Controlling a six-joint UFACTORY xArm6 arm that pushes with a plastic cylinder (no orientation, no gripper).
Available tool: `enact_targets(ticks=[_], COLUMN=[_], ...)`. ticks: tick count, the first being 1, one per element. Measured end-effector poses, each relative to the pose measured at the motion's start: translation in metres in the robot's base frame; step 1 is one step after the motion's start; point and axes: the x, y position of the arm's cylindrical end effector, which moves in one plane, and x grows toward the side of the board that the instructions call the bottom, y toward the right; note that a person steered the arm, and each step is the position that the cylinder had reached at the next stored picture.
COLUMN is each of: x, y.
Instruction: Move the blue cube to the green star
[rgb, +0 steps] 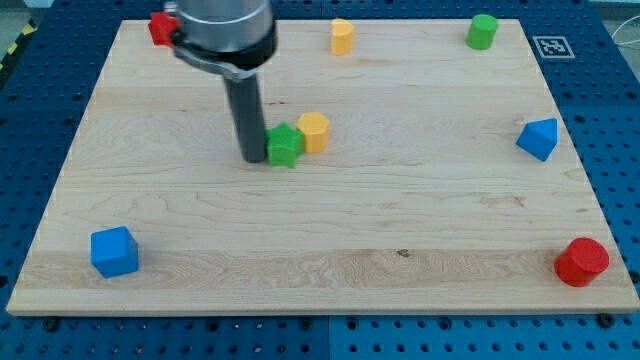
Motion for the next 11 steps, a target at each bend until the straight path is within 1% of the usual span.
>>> enact_targets(ticks=[1, 2, 5, 6, 7, 8, 9, 11], x=[0.001, 0.018, 0.064, 0.104, 0.134, 0.143, 0.143, 0.138], y=[0.007, -0.027, -0.186, -0.22, -0.227, -0.217, -0.193, -0.121])
